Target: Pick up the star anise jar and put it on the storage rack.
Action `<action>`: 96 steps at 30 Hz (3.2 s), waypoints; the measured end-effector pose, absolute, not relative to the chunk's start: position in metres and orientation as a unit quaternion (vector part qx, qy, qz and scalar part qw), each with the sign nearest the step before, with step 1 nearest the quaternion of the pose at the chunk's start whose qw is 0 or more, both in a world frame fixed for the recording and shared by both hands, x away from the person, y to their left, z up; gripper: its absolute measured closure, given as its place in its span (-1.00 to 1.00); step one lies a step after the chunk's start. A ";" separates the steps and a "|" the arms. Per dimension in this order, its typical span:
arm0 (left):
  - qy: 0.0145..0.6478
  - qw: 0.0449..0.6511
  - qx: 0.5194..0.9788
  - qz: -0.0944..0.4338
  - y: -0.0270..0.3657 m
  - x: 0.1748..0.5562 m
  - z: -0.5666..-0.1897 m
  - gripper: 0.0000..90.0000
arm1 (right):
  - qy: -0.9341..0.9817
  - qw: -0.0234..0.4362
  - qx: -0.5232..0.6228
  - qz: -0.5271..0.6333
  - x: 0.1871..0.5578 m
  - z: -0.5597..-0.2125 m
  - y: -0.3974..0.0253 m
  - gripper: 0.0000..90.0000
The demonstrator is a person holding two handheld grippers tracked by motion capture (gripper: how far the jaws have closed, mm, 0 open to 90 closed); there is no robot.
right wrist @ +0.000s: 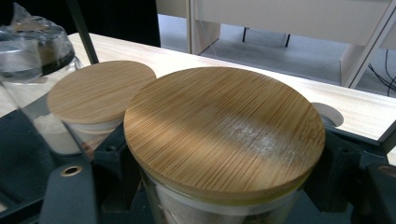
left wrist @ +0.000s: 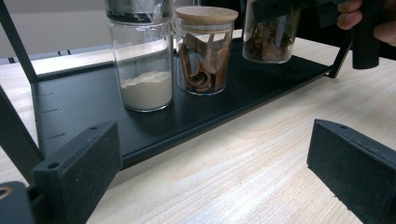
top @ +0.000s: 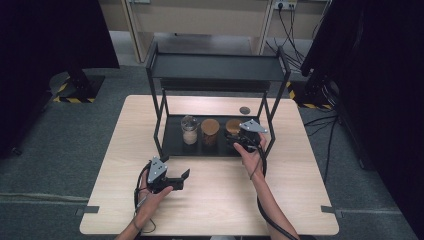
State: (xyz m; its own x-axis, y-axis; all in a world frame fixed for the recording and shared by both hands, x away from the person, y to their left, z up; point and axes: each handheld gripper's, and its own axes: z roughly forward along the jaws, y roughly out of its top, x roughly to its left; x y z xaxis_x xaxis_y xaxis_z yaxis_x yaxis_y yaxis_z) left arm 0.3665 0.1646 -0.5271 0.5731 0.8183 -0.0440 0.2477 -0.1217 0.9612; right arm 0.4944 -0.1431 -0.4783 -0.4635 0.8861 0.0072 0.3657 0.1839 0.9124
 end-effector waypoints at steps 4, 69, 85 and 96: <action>0.380 0.543 0.701 0.262 0.165 0.367 -0.527 -0.94 | 0.715 0.280 0.441 0.465 0.498 -0.482 -0.142 -0.43; 0.378 0.541 0.703 0.265 0.164 0.366 -0.527 -0.94 | 0.714 0.278 0.454 0.454 0.504 -0.494 -0.140 -0.92; 0.378 0.541 0.703 0.266 0.164 0.366 -0.527 -0.94 | 0.712 0.266 0.449 0.470 0.490 -0.490 -0.146 -0.92; 0.378 0.541 0.703 0.266 0.164 0.366 -0.527 -0.94 | 0.709 0.266 0.442 0.481 0.477 -0.488 -0.146 -0.93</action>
State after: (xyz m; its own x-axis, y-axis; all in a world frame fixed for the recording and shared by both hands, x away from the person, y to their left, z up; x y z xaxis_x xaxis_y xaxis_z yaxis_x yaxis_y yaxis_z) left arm 0.3661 0.1640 -0.5271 0.5731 0.8188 -0.0346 0.2434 -0.1298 0.9612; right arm 0.4766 -0.1462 -0.4876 -0.4678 0.8826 0.0475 0.3709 0.1473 0.9169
